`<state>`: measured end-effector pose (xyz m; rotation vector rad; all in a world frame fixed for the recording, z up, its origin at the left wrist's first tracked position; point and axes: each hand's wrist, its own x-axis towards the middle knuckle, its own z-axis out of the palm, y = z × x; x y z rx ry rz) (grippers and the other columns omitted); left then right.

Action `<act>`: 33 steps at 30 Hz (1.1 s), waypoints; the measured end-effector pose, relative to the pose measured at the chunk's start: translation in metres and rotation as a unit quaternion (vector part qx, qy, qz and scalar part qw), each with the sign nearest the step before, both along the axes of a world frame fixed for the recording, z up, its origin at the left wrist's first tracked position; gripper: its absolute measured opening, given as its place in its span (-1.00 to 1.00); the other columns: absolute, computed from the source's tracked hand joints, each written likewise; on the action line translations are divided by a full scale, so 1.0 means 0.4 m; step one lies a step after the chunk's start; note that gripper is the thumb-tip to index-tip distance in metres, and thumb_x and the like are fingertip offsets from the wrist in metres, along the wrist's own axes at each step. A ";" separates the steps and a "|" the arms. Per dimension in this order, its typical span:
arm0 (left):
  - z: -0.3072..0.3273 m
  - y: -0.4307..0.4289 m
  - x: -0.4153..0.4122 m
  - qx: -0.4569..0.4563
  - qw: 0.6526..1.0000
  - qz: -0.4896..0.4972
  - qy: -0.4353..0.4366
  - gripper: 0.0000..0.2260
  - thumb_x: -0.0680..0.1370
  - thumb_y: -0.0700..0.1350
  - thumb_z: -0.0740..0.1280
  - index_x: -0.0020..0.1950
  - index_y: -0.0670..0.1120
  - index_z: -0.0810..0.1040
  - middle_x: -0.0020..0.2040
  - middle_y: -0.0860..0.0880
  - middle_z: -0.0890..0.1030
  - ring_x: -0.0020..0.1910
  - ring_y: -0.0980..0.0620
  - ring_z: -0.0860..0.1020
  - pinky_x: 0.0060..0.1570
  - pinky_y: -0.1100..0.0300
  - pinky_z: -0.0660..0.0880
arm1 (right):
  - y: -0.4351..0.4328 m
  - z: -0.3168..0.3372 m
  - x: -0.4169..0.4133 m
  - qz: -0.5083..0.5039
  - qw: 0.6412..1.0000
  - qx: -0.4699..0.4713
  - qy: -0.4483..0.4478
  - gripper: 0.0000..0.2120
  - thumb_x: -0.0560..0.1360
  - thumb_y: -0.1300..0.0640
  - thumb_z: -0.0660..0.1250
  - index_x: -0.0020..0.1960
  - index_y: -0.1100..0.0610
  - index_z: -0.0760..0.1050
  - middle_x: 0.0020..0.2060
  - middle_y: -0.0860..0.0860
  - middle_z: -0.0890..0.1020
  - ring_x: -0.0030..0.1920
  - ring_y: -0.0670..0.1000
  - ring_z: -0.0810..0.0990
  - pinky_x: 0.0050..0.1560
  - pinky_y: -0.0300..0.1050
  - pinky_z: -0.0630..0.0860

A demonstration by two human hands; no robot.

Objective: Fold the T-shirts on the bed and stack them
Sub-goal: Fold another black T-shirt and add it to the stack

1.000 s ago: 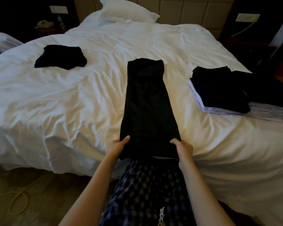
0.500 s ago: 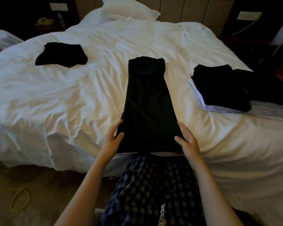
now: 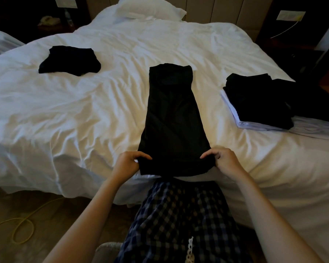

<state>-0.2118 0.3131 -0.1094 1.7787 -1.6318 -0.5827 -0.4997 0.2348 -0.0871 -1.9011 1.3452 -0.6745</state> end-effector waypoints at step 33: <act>0.054 -0.252 -0.030 0.119 0.971 0.205 -0.004 -0.61 0.67 -0.10 0.01 -0.31 -0.22 0.32 -0.37 -0.08 0.36 -0.28 -0.10 0.37 -0.23 0.12 0.26 | -0.191 -0.019 0.153 -0.278 0.953 0.060 0.104 -0.65 0.62 -0.02 0.09 0.07 0.23 0.50 -0.02 0.17 0.59 0.02 0.22 0.55 -0.11 -0.06 0.38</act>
